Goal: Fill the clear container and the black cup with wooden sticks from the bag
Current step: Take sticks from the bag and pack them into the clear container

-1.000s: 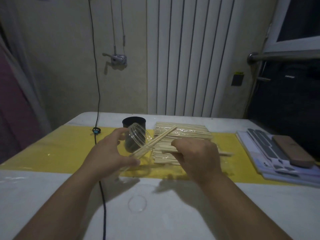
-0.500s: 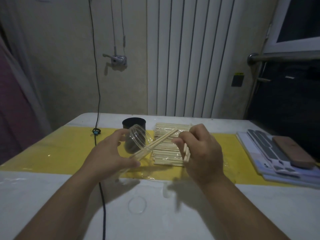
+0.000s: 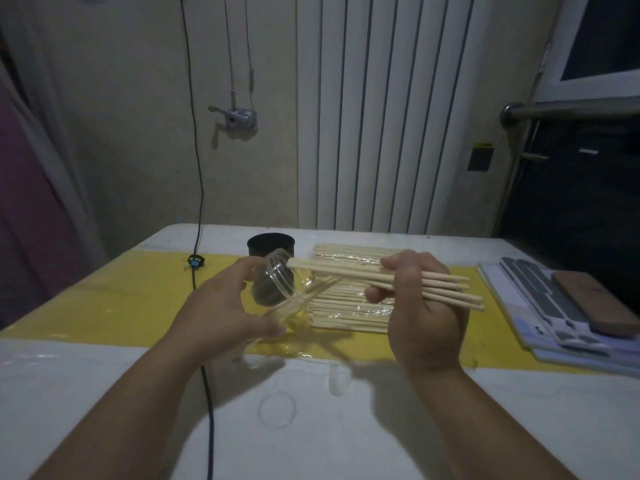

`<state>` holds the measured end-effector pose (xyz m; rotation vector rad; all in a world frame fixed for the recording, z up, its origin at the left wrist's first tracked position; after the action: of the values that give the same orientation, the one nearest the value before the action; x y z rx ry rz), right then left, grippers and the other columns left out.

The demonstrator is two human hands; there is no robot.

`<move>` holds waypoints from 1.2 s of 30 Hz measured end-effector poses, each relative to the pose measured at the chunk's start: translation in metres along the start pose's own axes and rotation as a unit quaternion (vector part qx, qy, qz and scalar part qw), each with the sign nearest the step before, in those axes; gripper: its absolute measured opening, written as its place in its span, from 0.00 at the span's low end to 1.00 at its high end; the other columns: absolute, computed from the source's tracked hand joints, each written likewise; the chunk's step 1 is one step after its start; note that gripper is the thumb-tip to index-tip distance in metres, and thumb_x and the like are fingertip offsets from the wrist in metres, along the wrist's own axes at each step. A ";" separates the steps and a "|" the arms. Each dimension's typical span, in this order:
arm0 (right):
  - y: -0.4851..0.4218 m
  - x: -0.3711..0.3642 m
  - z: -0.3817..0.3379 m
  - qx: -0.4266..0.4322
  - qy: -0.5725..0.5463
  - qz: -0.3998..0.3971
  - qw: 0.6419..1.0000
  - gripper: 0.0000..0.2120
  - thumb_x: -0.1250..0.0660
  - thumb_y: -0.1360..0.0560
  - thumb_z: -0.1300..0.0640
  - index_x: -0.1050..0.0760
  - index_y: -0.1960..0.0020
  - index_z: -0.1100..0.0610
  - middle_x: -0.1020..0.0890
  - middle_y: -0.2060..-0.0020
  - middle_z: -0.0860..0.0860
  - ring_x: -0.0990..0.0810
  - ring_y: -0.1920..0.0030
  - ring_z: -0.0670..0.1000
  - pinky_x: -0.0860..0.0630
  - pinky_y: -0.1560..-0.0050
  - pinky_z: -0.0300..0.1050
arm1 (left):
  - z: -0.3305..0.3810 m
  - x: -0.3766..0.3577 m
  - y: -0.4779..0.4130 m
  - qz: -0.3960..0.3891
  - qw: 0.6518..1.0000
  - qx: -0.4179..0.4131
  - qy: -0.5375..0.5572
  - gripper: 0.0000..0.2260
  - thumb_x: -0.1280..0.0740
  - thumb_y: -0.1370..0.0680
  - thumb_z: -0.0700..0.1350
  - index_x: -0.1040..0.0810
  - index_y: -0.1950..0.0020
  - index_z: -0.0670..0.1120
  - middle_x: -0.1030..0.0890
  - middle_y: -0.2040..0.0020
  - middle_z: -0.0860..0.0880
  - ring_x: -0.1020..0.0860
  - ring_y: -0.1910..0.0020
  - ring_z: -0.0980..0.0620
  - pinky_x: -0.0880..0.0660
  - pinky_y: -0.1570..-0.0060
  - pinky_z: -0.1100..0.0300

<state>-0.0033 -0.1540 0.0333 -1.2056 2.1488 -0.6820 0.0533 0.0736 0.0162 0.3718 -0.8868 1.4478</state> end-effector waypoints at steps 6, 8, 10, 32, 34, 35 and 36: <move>-0.002 -0.002 0.012 -0.128 0.017 -0.037 0.991 0.15 0.36 0.19 0.56 0.23 0.64 0.57 0.21 0.74 0.50 0.23 0.76 0.48 0.27 0.74 0.41 | 0.002 -0.001 0.001 0.000 1.000 -0.014 -0.027 0.43 0.22 0.46 0.59 0.34 0.33 0.67 0.27 0.41 0.65 0.26 0.39 0.57 0.26 0.43 0.52; -0.004 0.000 0.015 -0.107 0.072 -0.033 0.991 0.16 0.35 0.20 0.56 0.23 0.66 0.56 0.24 0.75 0.47 0.25 0.73 0.43 0.30 0.70 0.36 | 0.002 -0.001 0.001 -0.003 0.999 -0.018 -0.035 0.44 0.21 0.45 0.58 0.33 0.31 0.65 0.27 0.40 0.64 0.26 0.38 0.56 0.26 0.43 0.52; -0.005 0.001 0.018 -0.116 0.112 -0.035 0.986 0.15 0.33 0.21 0.54 0.24 0.66 0.56 0.24 0.75 0.46 0.26 0.72 0.41 0.31 0.68 0.32 | 0.002 -0.001 0.001 -0.004 0.999 -0.022 -0.045 0.45 0.22 0.46 0.59 0.33 0.30 0.64 0.26 0.39 0.64 0.26 0.37 0.55 0.27 0.43 0.52; -0.002 0.012 0.047 -0.179 0.384 -0.292 0.858 0.06 0.38 0.31 0.52 0.24 0.62 0.53 0.19 0.66 0.47 0.21 0.61 0.49 0.24 0.59 0.47 | -0.003 -0.001 -0.001 0.018 0.999 -0.018 -0.022 0.43 0.19 0.45 0.58 0.34 0.34 0.68 0.27 0.43 0.65 0.26 0.41 0.58 0.28 0.45 0.53; 0.001 0.011 0.053 -0.170 0.425 -0.320 0.830 0.06 0.37 0.29 0.53 0.23 0.60 0.52 0.18 0.63 0.46 0.21 0.59 0.50 0.23 0.56 0.46 | -0.005 -0.001 -0.001 0.020 0.999 -0.017 -0.023 0.42 0.17 0.43 0.56 0.34 0.34 0.69 0.27 0.44 0.66 0.26 0.42 0.58 0.28 0.45 0.54; 0.002 0.011 0.056 -0.168 0.439 -0.333 0.817 0.07 0.38 0.28 0.53 0.21 0.59 0.52 0.18 0.61 0.46 0.21 0.56 0.50 0.23 0.54 0.46 | -0.005 -0.002 -0.001 0.020 0.999 -0.017 -0.025 0.41 0.18 0.43 0.56 0.34 0.35 0.69 0.27 0.44 0.66 0.26 0.42 0.58 0.28 0.46 0.54; 0.003 0.010 0.059 -0.163 0.450 -0.345 0.807 0.08 0.39 0.27 0.54 0.20 0.57 0.51 0.17 0.58 0.46 0.21 0.53 0.51 0.24 0.52 0.45 | -0.005 -0.001 -0.001 0.020 0.999 -0.017 -0.027 0.42 0.18 0.43 0.56 0.34 0.35 0.69 0.27 0.44 0.65 0.26 0.42 0.58 0.28 0.46 0.54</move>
<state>0.0314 -0.1703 -0.0128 -2.2397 2.5956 -1.4748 0.0563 0.0760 0.0122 0.3708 -0.9663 1.4642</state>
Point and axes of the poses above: each hand's wrist, its own y-axis away from the middle knuckle, its own x-axis out of the back of the hand, z = x × y, the point moved 1 cm from there along -y, towards the middle knuckle
